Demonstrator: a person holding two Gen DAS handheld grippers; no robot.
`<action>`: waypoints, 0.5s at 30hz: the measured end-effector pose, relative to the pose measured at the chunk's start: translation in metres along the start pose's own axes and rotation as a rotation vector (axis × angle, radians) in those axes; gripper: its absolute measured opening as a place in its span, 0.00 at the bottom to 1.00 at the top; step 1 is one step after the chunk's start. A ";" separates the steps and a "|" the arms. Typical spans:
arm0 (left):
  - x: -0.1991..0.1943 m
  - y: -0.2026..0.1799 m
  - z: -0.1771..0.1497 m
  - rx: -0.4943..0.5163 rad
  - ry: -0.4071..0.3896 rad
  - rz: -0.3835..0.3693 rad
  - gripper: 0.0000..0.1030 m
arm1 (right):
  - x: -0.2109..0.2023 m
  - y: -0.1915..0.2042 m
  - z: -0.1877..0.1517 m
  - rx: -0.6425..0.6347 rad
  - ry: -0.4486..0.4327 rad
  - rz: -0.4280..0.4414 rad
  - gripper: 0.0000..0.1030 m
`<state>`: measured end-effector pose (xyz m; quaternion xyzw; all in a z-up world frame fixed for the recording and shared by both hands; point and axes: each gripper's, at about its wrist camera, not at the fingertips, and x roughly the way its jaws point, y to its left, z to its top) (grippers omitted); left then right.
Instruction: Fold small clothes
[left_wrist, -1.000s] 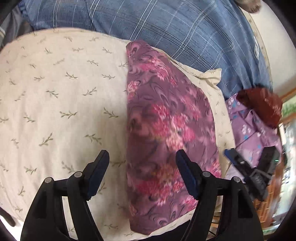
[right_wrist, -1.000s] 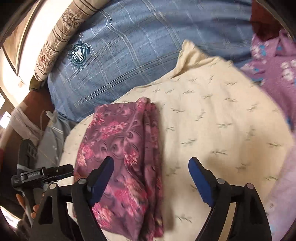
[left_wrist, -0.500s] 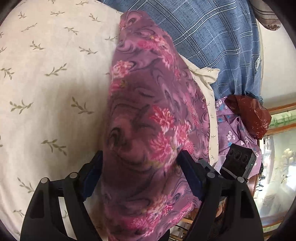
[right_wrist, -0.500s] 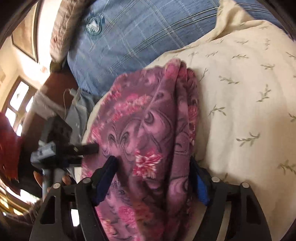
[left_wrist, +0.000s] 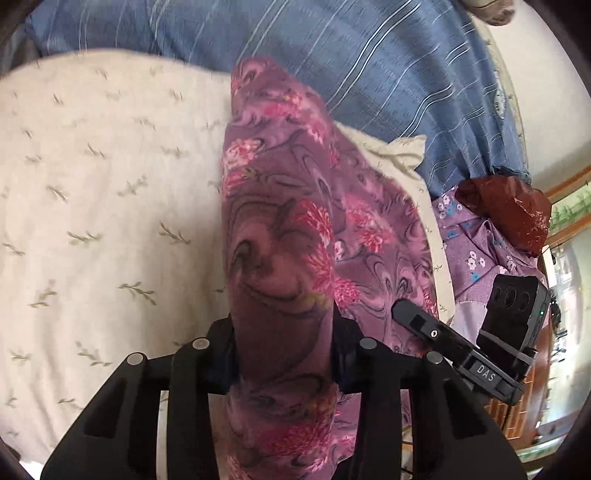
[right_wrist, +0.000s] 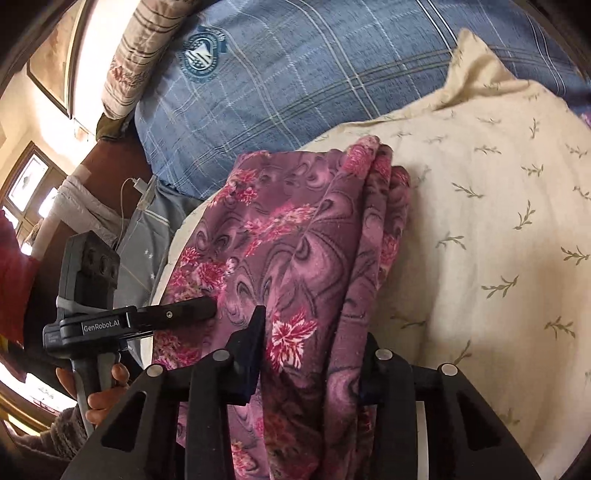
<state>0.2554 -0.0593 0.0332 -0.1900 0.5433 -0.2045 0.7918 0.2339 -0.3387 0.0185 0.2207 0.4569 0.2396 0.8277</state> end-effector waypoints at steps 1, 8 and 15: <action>-0.009 0.001 0.001 0.005 -0.020 0.003 0.35 | 0.000 0.005 0.000 -0.001 0.000 0.001 0.36; -0.076 0.033 0.024 -0.017 -0.160 -0.005 0.35 | 0.008 0.056 0.010 -0.017 -0.048 0.072 0.35; -0.087 0.073 0.056 0.006 -0.213 0.140 0.36 | 0.061 0.108 0.042 -0.091 -0.078 0.039 0.37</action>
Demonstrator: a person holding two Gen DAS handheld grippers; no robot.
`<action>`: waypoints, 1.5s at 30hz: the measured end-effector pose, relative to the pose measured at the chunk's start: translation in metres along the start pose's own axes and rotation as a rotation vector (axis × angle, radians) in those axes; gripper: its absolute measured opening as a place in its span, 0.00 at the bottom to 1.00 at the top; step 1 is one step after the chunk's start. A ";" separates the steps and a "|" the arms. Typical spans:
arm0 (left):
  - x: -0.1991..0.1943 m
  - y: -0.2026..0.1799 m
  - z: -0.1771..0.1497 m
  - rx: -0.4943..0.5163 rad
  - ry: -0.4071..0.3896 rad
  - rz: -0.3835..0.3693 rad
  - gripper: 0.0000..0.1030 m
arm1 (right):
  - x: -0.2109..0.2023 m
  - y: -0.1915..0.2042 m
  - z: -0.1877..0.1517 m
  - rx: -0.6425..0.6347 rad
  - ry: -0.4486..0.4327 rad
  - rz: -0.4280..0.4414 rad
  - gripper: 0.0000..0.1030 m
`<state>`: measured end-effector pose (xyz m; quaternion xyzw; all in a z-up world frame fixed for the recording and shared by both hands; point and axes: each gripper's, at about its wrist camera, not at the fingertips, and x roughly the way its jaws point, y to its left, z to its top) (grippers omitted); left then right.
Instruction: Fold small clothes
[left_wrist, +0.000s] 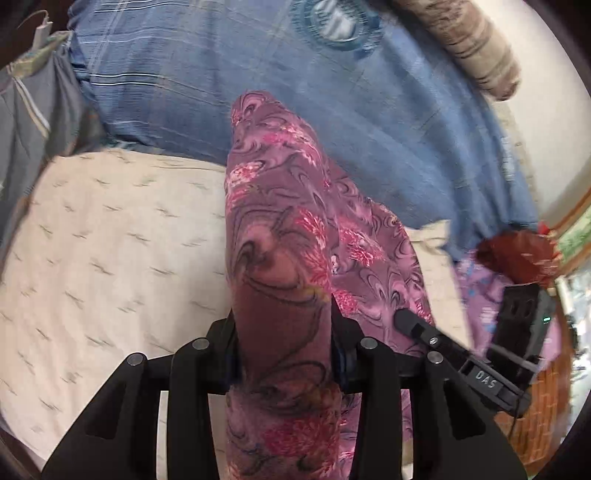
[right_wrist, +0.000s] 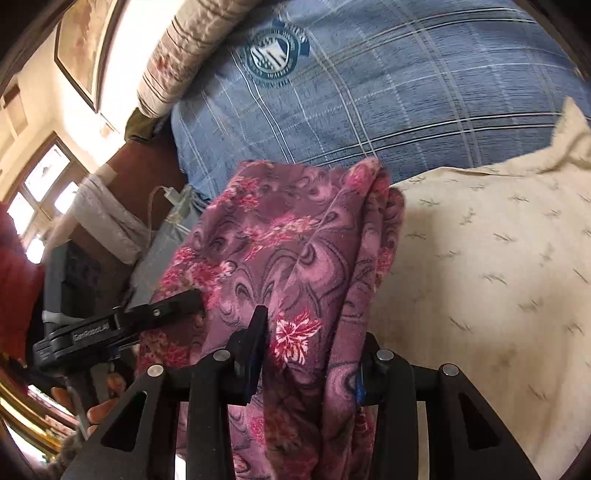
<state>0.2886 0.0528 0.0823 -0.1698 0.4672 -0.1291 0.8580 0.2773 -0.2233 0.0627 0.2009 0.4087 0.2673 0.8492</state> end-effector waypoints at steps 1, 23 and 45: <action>0.010 0.007 0.001 0.008 0.014 0.032 0.37 | 0.010 0.001 0.001 -0.012 0.005 -0.023 0.37; 0.013 0.028 -0.057 0.085 -0.046 0.299 0.81 | 0.014 -0.005 -0.050 -0.058 0.090 -0.458 1.00; -0.072 -0.004 -0.179 0.301 -0.166 0.475 0.84 | -0.093 0.058 -0.161 -0.266 -0.003 -0.682 1.00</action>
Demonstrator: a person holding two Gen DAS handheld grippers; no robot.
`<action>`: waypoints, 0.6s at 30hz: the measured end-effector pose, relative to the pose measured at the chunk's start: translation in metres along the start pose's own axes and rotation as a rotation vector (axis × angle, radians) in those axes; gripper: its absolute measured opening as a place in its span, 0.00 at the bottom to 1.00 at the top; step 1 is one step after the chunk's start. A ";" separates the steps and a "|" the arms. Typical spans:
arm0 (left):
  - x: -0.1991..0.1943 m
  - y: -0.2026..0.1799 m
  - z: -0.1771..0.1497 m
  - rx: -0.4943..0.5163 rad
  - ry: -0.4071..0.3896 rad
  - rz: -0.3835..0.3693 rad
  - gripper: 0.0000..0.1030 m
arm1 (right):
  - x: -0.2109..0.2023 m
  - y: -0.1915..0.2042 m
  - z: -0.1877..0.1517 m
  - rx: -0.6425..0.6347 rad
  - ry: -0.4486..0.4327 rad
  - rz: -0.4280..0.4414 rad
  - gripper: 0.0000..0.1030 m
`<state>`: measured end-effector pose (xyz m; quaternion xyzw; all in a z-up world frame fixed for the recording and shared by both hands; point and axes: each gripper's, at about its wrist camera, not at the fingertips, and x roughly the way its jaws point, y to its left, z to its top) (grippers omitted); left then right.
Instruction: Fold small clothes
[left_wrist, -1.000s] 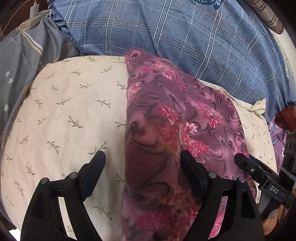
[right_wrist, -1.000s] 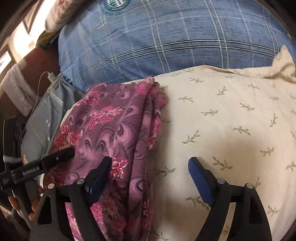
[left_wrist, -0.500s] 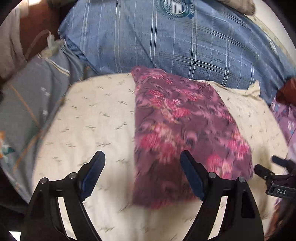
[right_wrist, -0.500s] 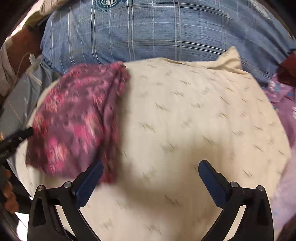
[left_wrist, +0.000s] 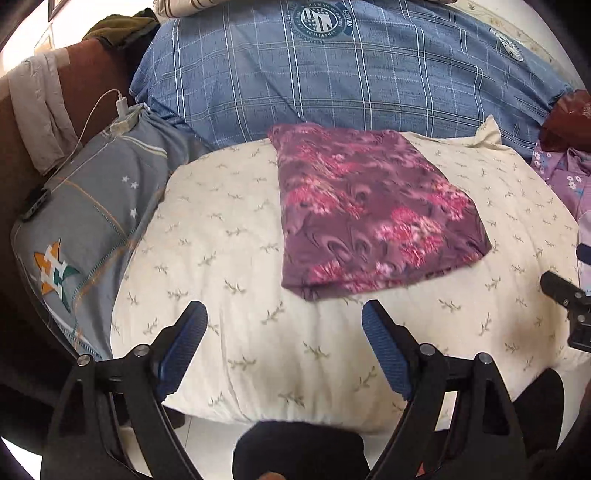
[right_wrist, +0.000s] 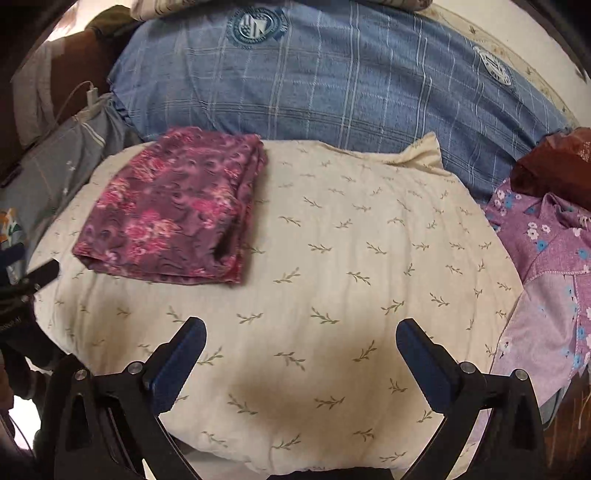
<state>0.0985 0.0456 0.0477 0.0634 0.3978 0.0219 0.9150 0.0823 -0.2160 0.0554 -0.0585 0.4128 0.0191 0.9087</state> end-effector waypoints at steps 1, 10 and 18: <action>-0.002 -0.002 -0.002 0.007 -0.005 0.006 0.84 | -0.002 0.000 0.001 0.000 -0.010 0.007 1.00; -0.006 -0.009 -0.011 -0.011 0.026 -0.040 0.84 | -0.014 0.003 -0.001 -0.011 -0.035 -0.022 1.00; -0.004 -0.006 -0.012 -0.027 0.036 -0.043 0.84 | -0.013 -0.005 0.000 0.005 -0.030 -0.048 1.00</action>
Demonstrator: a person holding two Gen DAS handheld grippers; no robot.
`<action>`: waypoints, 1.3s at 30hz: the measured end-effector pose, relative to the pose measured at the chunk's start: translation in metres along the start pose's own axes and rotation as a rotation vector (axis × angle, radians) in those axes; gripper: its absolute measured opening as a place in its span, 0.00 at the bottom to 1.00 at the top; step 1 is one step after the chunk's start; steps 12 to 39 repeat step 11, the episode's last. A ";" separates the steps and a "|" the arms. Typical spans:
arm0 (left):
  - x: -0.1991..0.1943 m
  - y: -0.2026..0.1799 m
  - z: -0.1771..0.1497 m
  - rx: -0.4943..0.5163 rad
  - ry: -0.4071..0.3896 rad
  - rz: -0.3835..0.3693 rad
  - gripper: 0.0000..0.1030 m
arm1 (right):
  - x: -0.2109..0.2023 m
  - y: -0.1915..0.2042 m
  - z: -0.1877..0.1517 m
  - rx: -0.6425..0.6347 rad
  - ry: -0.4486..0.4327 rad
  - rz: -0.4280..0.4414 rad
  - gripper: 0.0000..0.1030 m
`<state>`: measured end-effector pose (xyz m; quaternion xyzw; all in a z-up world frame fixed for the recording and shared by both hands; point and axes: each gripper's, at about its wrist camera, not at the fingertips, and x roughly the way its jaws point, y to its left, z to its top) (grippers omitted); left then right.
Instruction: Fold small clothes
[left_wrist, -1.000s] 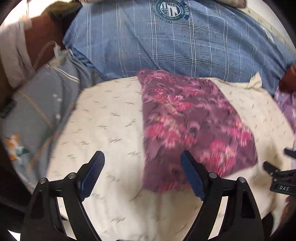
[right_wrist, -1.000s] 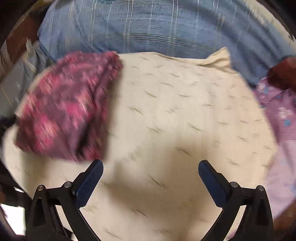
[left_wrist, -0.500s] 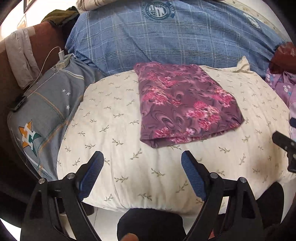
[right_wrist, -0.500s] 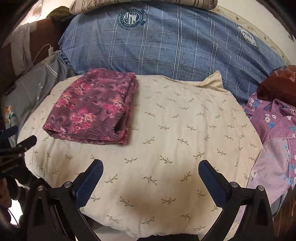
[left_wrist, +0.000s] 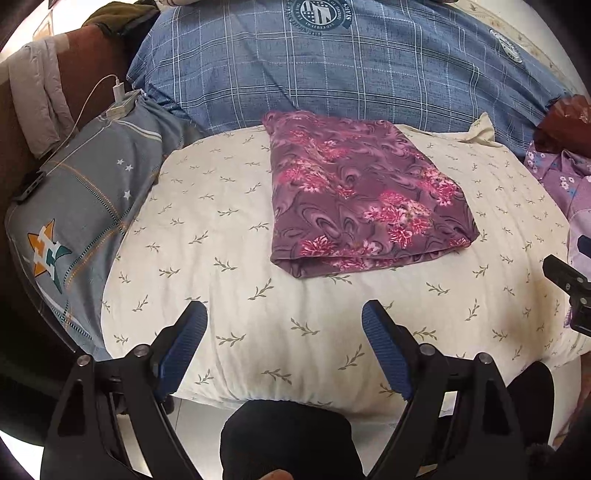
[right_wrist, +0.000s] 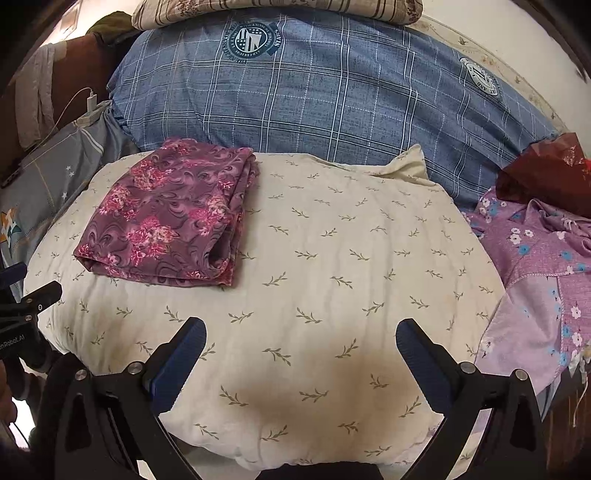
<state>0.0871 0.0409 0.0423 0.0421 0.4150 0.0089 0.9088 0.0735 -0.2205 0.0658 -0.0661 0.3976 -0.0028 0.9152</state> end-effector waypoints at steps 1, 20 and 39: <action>0.000 -0.001 0.000 0.009 -0.001 -0.001 0.84 | 0.001 -0.001 0.000 0.002 0.002 -0.004 1.00; -0.011 -0.012 0.007 0.042 -0.047 -0.033 0.84 | 0.004 -0.003 0.000 0.012 0.014 -0.002 1.00; -0.011 -0.012 0.007 0.042 -0.047 -0.033 0.84 | 0.004 -0.003 0.000 0.012 0.014 -0.002 1.00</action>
